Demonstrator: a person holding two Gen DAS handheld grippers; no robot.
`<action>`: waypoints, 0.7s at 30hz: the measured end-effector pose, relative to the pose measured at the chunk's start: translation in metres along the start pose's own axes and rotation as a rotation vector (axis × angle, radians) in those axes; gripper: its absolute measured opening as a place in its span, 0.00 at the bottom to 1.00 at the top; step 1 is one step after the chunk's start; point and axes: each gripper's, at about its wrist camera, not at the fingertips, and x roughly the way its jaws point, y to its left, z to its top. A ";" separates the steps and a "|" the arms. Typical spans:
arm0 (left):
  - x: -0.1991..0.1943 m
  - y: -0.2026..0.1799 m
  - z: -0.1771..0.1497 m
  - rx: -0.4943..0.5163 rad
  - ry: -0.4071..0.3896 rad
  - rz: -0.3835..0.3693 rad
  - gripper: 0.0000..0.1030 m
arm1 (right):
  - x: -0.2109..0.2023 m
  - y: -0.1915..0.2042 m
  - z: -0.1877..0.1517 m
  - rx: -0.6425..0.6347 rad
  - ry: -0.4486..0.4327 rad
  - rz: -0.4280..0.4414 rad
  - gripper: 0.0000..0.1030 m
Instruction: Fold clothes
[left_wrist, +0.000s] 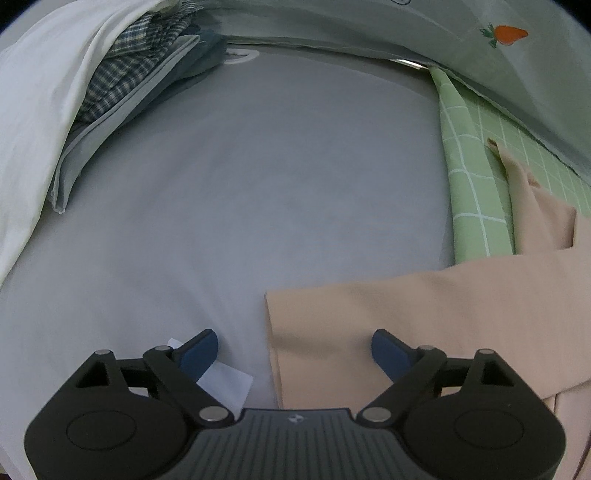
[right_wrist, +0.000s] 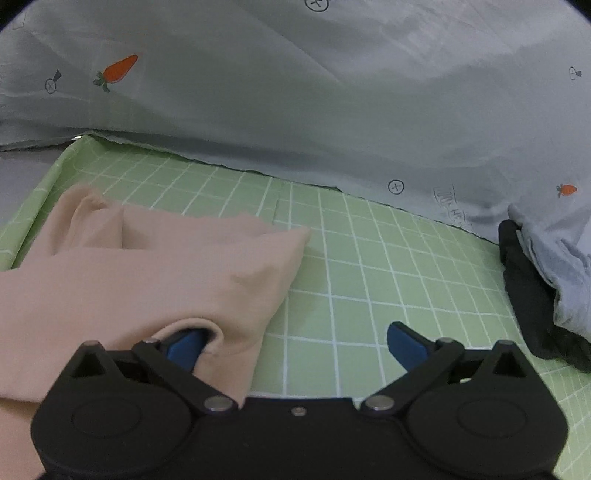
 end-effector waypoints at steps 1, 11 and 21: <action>-0.001 -0.002 0.000 0.003 -0.007 -0.001 0.80 | 0.000 0.001 -0.001 0.000 0.001 -0.002 1.00; -0.008 -0.015 0.001 0.019 -0.059 -0.042 0.10 | -0.002 0.000 -0.004 0.009 0.000 -0.006 1.00; -0.056 -0.001 0.020 -0.040 -0.258 -0.022 0.09 | -0.024 -0.012 -0.006 0.057 -0.069 -0.032 1.00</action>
